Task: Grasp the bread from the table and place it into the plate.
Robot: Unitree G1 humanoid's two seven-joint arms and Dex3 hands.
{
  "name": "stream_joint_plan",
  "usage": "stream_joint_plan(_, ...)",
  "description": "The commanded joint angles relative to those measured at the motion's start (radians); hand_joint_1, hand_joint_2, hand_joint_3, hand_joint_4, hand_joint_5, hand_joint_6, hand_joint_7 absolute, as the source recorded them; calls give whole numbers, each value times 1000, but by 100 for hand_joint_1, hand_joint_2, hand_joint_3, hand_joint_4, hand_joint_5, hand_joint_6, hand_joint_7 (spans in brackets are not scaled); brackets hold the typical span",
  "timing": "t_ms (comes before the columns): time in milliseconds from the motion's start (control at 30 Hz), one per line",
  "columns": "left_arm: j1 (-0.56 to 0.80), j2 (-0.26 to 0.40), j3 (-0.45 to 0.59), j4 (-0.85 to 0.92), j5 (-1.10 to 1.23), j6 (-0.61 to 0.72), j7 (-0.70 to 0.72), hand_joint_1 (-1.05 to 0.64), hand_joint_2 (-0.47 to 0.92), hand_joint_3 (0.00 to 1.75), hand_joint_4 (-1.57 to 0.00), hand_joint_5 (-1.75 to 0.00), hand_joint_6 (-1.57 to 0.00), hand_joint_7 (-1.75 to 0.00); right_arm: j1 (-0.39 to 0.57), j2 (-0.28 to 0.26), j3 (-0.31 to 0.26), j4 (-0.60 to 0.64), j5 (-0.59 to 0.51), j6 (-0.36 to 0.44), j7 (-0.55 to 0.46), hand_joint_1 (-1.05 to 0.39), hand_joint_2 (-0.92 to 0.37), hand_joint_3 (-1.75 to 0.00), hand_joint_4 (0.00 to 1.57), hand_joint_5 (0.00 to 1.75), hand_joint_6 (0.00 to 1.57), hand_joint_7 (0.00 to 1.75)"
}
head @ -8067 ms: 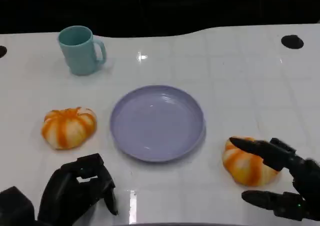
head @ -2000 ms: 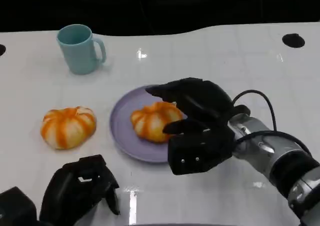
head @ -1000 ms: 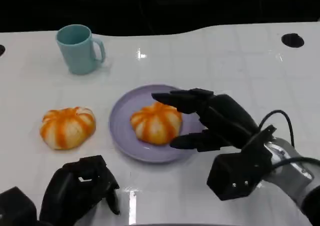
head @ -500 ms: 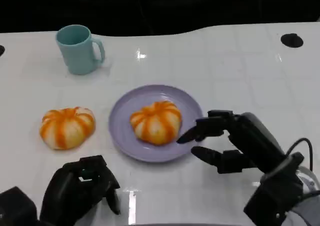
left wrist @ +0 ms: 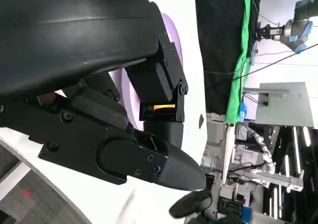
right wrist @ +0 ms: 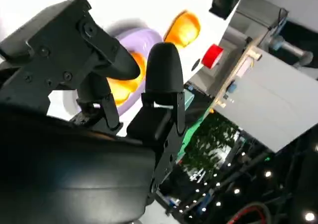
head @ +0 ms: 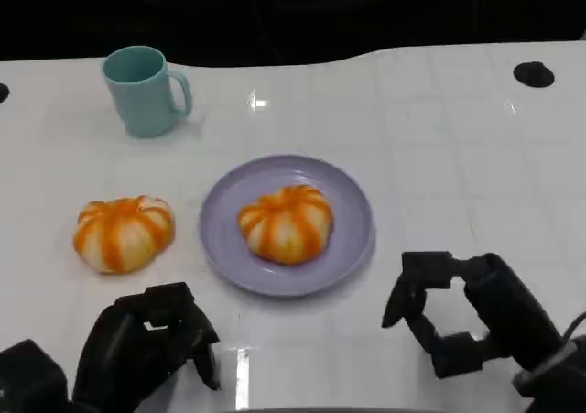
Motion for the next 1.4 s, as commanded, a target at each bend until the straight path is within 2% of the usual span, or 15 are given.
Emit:
stream_joint_plan(33,1,11,2,3,3,0,3,-91,92,10,-121,-139,-118,-95,86,-30,-36,-99,91,90,81,-9,-37,-143,82,175,75,147)
stream_joint_plan(267,3,12,3,1,-2,0,-4,-91,92,10,-121,-139,-118,-95,169,-28,-75,-182,129,131,143,-10,-41,-134,77,175,74,147)
stream_joint_plan(433,2,13,6,5,-5,-1,-6,-91,92,10,-120,-140,-118,-95,194,-1,-94,-173,139,149,146,-13,-41,-132,75,175,76,147)
stream_joint_plan(500,3,14,6,4,-3,-1,-4,-91,92,10,-121,-140,-118,-95,201,10,-103,-169,144,160,147,-16,-44,-125,73,171,76,143)
stream_joint_plan(800,3,21,5,5,-1,-3,-9,-90,92,12,-120,-141,-118,-96,203,53,-141,-114,156,141,149,-22,-52,-107,70,162,73,139)
stream_joint_plan(1400,7,21,5,3,-11,-1,-11,-90,92,11,-121,-141,-118,-96,189,89,-174,-69,163,116,165,-24,-55,-100,69,165,72,142)
